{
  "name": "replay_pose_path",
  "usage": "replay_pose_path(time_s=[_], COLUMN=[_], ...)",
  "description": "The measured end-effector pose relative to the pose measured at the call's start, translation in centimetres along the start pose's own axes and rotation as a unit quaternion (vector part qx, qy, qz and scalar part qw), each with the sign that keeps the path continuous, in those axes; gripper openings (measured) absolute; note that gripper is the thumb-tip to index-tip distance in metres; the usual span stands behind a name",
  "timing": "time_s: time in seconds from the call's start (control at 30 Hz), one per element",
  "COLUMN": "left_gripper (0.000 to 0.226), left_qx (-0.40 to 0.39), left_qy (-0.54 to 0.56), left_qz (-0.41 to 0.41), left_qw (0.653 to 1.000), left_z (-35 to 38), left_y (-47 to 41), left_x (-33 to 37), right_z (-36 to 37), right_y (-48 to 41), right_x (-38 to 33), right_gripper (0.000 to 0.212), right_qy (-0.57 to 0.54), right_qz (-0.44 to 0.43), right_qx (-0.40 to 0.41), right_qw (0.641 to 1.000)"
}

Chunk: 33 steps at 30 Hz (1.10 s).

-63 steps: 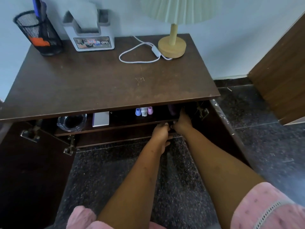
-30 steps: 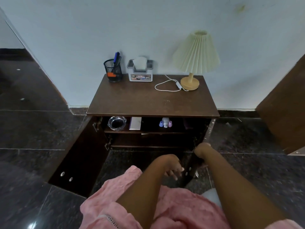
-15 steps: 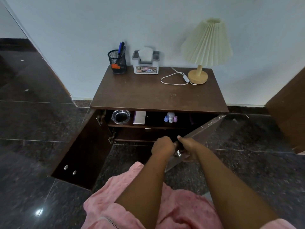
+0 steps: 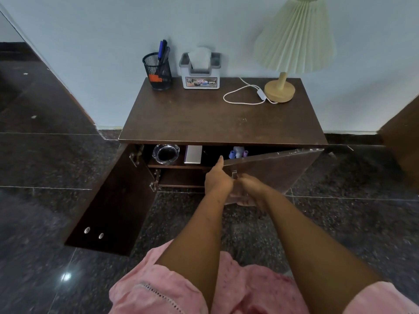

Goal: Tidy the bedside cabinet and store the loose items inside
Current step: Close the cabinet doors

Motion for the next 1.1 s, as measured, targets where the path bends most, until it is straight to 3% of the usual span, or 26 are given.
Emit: replay_pose_path(time_s=[0.27,0.47,0.7,0.83,0.93,1.03,1.1], left_gripper=[0.078,0.073,0.072,0.070,0.061,0.054,0.048], left_qx=[-0.007,-0.005,-0.024,-0.056,-0.076,0.013,0.086], left_qy=[0.081,0.127,0.170,0.190,0.185,0.205,0.236], left_qz=[0.000,0.022,0.008,-0.004,-0.011,0.010,-0.005], left_qw=[0.997,0.992,0.985,0.980,0.980,0.979,0.968], left_z=[0.4,1.4,1.4,1.6,0.5,-2.2,-4.6], left_y=[-1.9,-3.0,-4.1,-4.2,-4.3,-3.6,-2.8], left_x=[0.0,0.6,0.2,0.3,0.1,-0.5,-1.3], right_z=[-0.8,0.0,0.8,0.9,1.3,3.9,7.3], right_y=[-2.7,-4.9,-5.9,-5.6,-5.2,-4.2,-3.0], right_x=[-0.5,-1.5,-1.7,-1.9,-2.6,-3.0,-4.0], right_gripper=[0.009,0.063,0.067,0.072,0.075,0.077,0.067], right_qy=[0.021,-0.009,0.001,0.074,0.214,0.332,0.353], right_qz=[-0.034,-0.093,-0.074,-0.084,-0.129,-0.111,-0.146], right_qx=[0.002,-0.024,-0.023,0.002,0.057,0.104,0.079], right_qw=[0.999,0.995,0.997,0.994,0.967,0.931,0.921])
Point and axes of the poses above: each hand's wrist, its own y-axis away from the middle knuckle, its own z-axis out of the palm, x = y × z, the point moved 3 cm from there along -y, towards the middle knuckle, and after that the axes turned 13 degrees about y, right-handed, at the moved point
